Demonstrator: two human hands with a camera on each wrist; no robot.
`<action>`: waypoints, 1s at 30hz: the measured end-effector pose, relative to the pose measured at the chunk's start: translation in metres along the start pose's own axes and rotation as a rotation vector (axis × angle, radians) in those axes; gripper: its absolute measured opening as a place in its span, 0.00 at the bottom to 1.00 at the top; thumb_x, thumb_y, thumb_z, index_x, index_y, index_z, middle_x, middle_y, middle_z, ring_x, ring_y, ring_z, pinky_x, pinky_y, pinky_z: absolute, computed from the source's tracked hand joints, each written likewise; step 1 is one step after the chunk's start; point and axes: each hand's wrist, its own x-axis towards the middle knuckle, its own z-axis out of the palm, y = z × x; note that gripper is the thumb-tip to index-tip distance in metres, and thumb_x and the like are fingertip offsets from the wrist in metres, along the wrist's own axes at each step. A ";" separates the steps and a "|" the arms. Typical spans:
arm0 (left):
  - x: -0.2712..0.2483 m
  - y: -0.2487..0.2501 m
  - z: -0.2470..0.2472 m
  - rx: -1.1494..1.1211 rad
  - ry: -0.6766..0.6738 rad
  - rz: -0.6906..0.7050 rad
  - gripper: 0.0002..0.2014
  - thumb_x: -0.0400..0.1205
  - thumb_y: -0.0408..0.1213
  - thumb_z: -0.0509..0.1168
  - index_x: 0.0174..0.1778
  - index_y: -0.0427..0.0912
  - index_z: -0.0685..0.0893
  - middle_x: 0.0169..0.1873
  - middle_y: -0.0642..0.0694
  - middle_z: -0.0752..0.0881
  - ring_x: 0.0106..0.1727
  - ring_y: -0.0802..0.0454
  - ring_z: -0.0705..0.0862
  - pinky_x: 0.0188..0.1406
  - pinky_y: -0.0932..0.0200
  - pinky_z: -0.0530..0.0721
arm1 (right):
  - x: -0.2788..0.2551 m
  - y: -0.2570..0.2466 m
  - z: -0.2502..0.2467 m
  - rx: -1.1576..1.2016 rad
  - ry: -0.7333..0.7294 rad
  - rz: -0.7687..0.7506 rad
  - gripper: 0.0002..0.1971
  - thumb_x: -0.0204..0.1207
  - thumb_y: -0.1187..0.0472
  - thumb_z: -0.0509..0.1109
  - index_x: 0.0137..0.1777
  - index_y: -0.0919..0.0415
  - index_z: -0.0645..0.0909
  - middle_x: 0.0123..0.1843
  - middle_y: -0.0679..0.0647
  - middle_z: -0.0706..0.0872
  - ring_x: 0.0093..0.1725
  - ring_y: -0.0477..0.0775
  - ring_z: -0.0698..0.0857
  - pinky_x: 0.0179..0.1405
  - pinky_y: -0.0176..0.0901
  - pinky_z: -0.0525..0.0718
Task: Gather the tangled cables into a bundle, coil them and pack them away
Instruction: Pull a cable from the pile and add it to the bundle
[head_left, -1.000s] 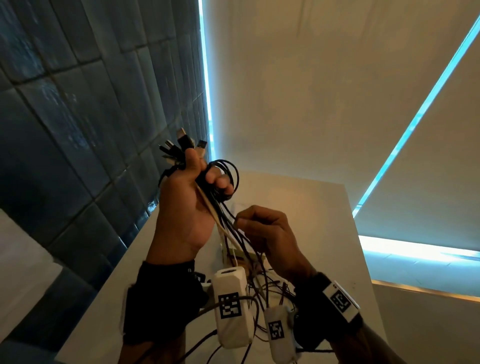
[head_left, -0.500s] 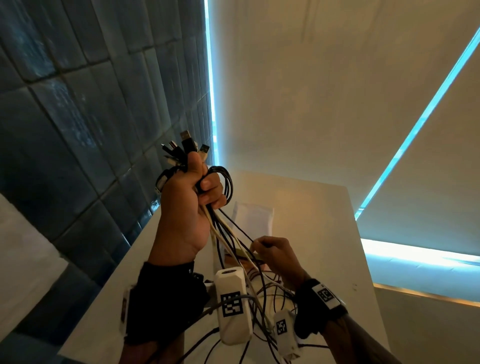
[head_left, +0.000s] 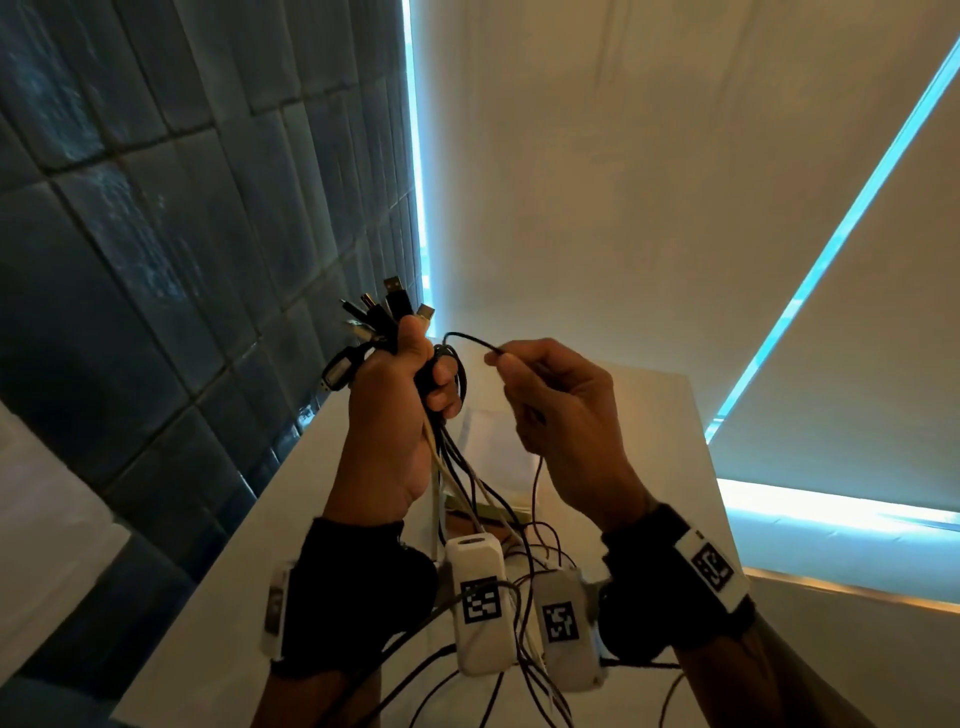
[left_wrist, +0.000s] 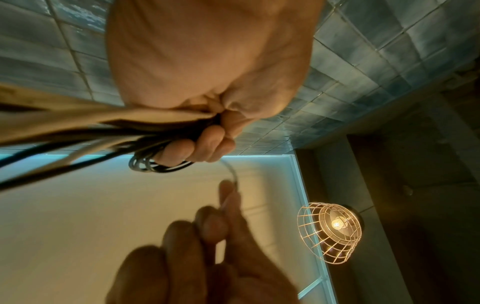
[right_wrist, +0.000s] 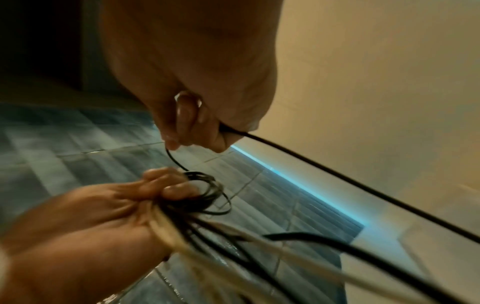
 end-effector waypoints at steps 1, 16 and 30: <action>0.000 -0.001 0.001 0.008 0.009 0.005 0.24 0.88 0.45 0.51 0.73 0.28 0.69 0.20 0.52 0.76 0.21 0.58 0.69 0.24 0.63 0.70 | -0.003 -0.006 0.006 0.000 -0.039 -0.030 0.07 0.81 0.66 0.65 0.51 0.66 0.84 0.24 0.50 0.71 0.21 0.47 0.63 0.19 0.36 0.62; -0.005 0.006 -0.006 -0.310 -0.191 0.041 0.18 0.88 0.47 0.48 0.35 0.44 0.70 0.23 0.53 0.76 0.22 0.59 0.69 0.24 0.65 0.71 | -0.025 0.075 -0.019 -0.127 -0.145 0.254 0.13 0.84 0.69 0.61 0.39 0.62 0.82 0.24 0.44 0.73 0.22 0.41 0.66 0.21 0.29 0.64; -0.003 0.005 -0.011 -0.228 -0.176 0.005 0.17 0.87 0.47 0.50 0.33 0.45 0.66 0.20 0.55 0.71 0.18 0.61 0.64 0.19 0.66 0.66 | -0.027 0.127 -0.058 -0.335 0.310 0.509 0.09 0.79 0.65 0.66 0.42 0.66 0.86 0.25 0.51 0.75 0.19 0.43 0.67 0.16 0.35 0.64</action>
